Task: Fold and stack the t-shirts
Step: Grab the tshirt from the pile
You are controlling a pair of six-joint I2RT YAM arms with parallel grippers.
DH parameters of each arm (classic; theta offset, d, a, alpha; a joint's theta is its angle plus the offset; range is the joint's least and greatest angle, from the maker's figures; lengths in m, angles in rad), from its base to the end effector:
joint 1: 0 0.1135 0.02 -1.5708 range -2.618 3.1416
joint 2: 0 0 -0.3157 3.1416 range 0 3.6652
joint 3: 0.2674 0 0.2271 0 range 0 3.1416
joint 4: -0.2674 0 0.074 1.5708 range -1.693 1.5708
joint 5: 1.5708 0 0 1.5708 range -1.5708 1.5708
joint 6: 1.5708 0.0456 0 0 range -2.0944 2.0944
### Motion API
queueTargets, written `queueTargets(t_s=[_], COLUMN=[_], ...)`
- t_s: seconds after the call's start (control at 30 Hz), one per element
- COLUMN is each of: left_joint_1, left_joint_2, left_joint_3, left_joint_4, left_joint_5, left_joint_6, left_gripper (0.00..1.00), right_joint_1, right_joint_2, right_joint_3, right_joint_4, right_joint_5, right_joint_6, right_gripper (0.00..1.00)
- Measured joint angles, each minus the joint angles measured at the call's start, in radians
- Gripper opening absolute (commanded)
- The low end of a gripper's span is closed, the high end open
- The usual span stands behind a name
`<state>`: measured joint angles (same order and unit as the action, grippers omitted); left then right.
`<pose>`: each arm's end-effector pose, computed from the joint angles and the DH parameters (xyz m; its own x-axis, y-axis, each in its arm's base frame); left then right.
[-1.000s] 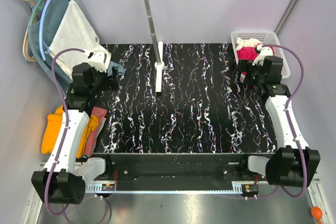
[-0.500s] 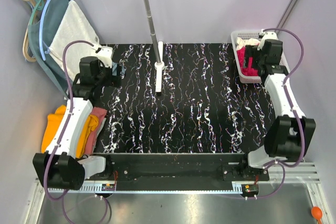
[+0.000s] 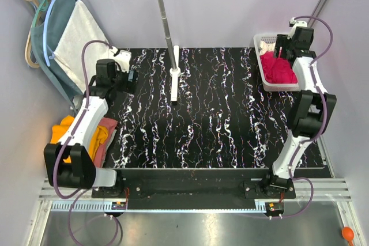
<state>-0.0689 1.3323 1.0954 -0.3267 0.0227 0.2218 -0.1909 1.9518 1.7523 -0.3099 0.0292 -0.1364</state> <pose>0.2728 -0.0199 0.3633 -0.5006 0.2550 -0.8273 0.2031 0.9636 0.1741 0.4596 -0.0902 0.3637 -0.5035 -0.0411 -0.8630 0.1476 0.9801 -0.1328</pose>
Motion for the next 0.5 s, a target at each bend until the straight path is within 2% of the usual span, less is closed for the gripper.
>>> queueTargets(t_s=[0.33, 0.5], left_joint_1=[0.000, 0.000], left_joint_2=[0.130, 0.175], left_joint_3=[0.000, -0.001], left_joint_4=[0.098, 0.135], left_joint_5=[0.000, 0.000], left_joint_6=[0.019, 0.028], left_gripper=[0.99, 0.99], right_joint_1=[-0.001, -0.001], right_joint_2=[0.280, 0.372], right_joint_3=[0.200, 0.314], right_joint_4=[-0.040, -0.063], right_joint_5=[-0.060, -0.076], right_joint_6=[0.013, 0.013], right_gripper=[0.70, 0.68])
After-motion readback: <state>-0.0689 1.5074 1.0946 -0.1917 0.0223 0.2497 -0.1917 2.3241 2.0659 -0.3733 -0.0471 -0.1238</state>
